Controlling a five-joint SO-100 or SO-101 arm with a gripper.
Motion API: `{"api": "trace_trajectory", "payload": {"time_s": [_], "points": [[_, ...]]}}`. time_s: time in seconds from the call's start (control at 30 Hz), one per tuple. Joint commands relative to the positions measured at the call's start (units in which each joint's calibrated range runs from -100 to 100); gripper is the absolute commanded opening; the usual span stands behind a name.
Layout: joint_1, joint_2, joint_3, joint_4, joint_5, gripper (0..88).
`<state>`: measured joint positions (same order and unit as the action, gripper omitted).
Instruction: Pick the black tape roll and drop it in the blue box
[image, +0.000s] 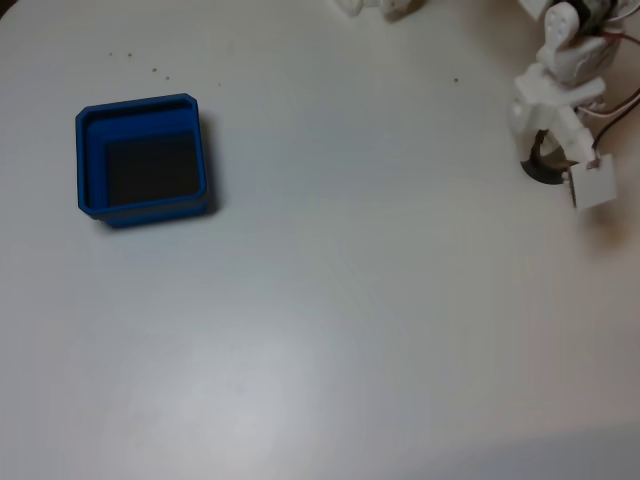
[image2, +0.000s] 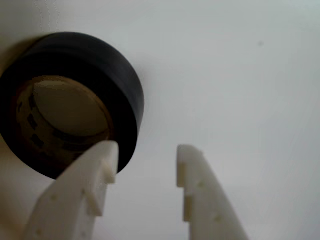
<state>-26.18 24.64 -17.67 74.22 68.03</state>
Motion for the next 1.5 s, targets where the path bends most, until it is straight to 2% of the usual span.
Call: {"api": "trace_trajectory", "payload": {"time_s": [0.0,0.57,1.47], "points": [[-0.6,0.4,-3.5,-1.1,0.3,14.6],[-0.8,2.1,-3.7,-1.2,0.3,18.1],[-3.7,4.7,-3.4,-2.4,0.5,18.2]]}}
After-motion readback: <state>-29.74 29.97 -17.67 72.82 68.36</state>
